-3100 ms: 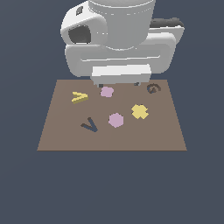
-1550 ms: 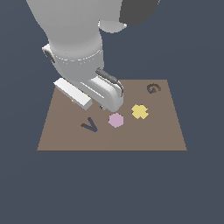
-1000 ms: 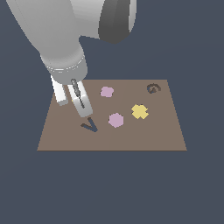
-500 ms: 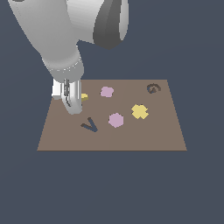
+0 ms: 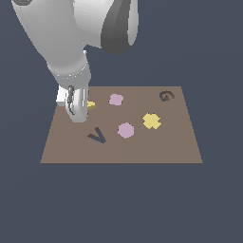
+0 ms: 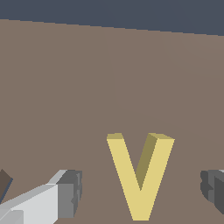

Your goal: Insert a designated object into the corresponding slot on a board.

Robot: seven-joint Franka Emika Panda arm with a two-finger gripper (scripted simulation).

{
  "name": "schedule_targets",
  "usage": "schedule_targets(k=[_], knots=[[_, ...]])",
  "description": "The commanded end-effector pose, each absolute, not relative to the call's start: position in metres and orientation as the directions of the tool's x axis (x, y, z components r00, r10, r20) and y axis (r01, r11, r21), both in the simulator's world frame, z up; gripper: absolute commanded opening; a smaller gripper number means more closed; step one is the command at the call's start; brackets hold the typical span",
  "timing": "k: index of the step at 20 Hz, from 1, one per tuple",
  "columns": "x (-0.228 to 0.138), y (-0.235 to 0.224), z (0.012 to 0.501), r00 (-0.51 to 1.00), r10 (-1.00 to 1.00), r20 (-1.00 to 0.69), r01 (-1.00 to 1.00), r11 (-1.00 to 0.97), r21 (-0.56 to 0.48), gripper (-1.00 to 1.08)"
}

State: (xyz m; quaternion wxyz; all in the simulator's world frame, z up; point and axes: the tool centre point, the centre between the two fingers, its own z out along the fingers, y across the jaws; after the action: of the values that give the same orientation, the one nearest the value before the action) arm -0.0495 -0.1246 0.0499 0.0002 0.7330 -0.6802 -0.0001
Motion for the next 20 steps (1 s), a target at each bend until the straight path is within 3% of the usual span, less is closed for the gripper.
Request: schedule_targets(k=[1, 12, 13, 20], knots=[[-0.049, -0.125, 0.050, 0.075, -0.997, 0.000, -0.997, -0.075, 0.000, 1.00], [-0.050, -0.124, 0.030, 0.075, -0.997, 0.000, -0.997, -0.075, 0.000, 1.00], [-0.050, -0.124, 0.030, 0.075, -0.997, 0.000, -0.997, -0.075, 0.000, -1.00], [-0.050, -0.124, 0.030, 0.075, -0.997, 0.000, -0.997, -0.075, 0.000, -1.00]])
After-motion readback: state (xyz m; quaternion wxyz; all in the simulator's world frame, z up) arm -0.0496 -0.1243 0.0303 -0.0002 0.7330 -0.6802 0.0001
